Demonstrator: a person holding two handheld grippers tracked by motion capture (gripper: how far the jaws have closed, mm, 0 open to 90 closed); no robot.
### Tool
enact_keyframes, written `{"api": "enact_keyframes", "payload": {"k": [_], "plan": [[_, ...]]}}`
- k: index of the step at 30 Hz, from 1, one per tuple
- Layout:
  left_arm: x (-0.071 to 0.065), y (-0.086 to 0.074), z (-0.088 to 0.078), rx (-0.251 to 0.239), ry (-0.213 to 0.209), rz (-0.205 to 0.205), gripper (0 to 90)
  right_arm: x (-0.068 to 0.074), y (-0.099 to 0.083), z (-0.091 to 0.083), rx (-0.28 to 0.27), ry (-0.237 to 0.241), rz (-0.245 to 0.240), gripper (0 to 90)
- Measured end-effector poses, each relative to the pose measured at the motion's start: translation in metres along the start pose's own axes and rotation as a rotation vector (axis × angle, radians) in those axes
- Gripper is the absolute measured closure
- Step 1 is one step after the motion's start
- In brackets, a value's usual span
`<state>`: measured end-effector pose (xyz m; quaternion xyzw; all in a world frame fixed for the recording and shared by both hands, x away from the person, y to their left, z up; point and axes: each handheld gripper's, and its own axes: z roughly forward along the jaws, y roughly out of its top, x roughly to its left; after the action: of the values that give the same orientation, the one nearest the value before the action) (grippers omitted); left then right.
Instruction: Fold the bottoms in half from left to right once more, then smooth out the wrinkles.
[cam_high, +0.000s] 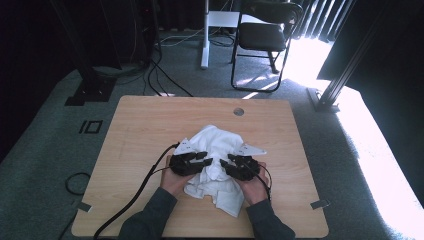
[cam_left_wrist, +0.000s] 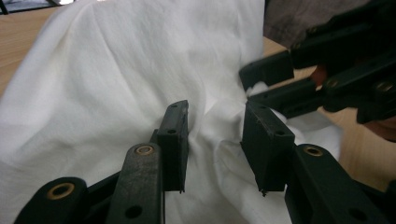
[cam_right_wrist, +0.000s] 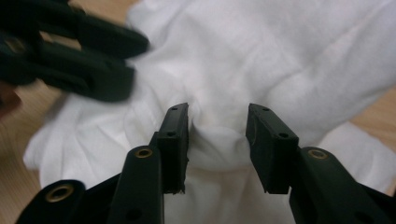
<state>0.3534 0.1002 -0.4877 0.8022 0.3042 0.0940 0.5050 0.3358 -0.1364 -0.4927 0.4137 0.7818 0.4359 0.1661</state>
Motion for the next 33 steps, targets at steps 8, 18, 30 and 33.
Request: {"api": "enact_keyframes", "payload": {"k": [8,18,30,33], "plan": [[0.003,0.010,-0.019,-0.079,0.054,0.023,55.5,-0.011,-0.016,0.000,0.073,-0.032,-0.016,60.0],[0.013,0.003,0.002,0.017,0.066,0.006,60.8,-0.021,-0.026,-0.001,0.125,-0.043,-0.007,52.8],[-0.005,-0.003,0.012,0.013,0.077,0.026,60.7,-0.007,0.011,-0.045,-0.150,-0.092,-0.002,42.4],[-0.010,-0.006,0.016,0.017,0.043,0.028,60.6,-0.002,0.009,-0.026,-0.095,-0.093,-0.045,48.2]]}}
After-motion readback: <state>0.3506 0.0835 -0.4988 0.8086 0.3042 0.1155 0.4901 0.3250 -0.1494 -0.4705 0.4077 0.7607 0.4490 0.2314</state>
